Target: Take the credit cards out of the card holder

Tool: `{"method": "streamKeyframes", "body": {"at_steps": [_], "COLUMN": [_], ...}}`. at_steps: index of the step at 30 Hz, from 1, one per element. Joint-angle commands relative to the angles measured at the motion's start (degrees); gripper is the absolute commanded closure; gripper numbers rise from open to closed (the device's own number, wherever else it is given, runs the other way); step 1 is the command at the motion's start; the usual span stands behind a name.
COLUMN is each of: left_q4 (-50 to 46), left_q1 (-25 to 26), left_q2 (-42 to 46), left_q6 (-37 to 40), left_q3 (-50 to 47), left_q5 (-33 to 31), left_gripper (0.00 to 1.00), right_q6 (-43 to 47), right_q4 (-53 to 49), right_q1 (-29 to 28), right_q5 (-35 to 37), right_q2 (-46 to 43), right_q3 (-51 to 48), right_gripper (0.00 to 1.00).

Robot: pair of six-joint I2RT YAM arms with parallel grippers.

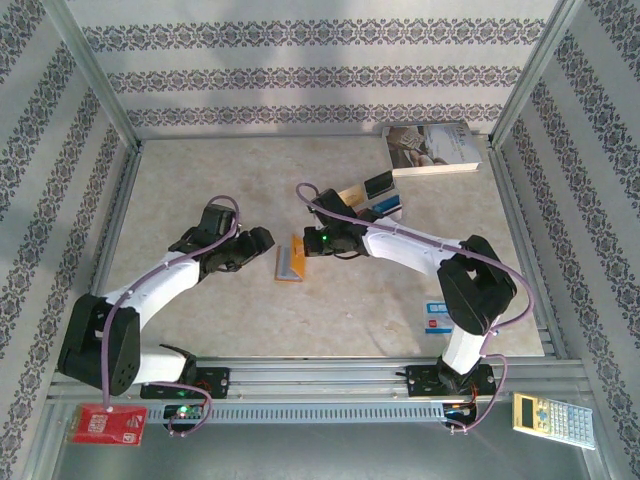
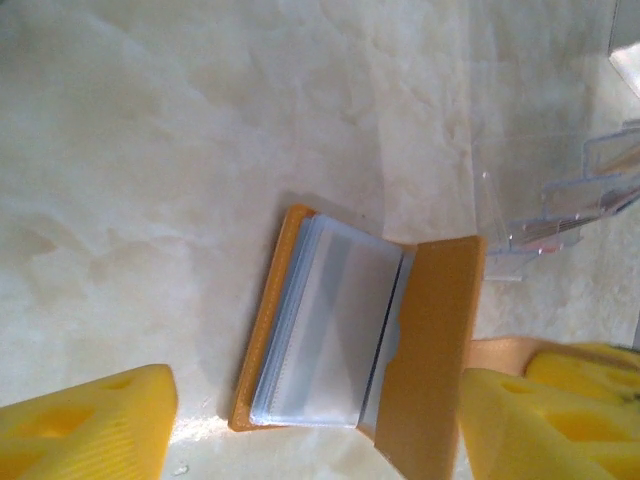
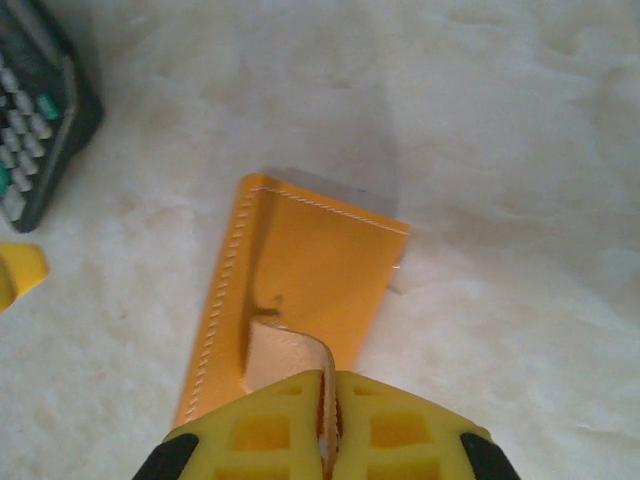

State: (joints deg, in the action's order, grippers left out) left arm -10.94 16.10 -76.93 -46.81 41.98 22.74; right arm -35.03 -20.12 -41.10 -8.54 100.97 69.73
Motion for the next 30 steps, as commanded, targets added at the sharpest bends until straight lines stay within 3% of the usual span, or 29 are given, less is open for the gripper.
{"method": "streamKeyframes", "body": {"at_steps": [1,9,23,30], "left_q4": [2.27,5.36,2.77,1.33], "left_q1": [0.20,4.14,12.42,13.57], "left_q2": [-2.73,-10.88,-28.23,-31.41], "left_q6": [4.00,6.82,6.77,6.51], "left_q3": [1.37,5.11,18.96,18.38], "left_q5": [5.00,8.26,8.83,7.83], "left_gripper": [0.31,0.49,0.85,0.96], "right_q6": [-1.45,-0.92,2.47,0.76], "right_q4": [-2.20,-1.21,4.28,6.61], "right_q1": [1.99,4.82,5.90,5.12], "right_q5": [4.32,5.33,0.39,-2.42], "right_q2": [-2.19,-4.07,-0.36,1.25], "right_q3": [-3.87,-10.56,-10.88,-11.80], "right_gripper": [1.00,1.00,1.00,1.00]}}
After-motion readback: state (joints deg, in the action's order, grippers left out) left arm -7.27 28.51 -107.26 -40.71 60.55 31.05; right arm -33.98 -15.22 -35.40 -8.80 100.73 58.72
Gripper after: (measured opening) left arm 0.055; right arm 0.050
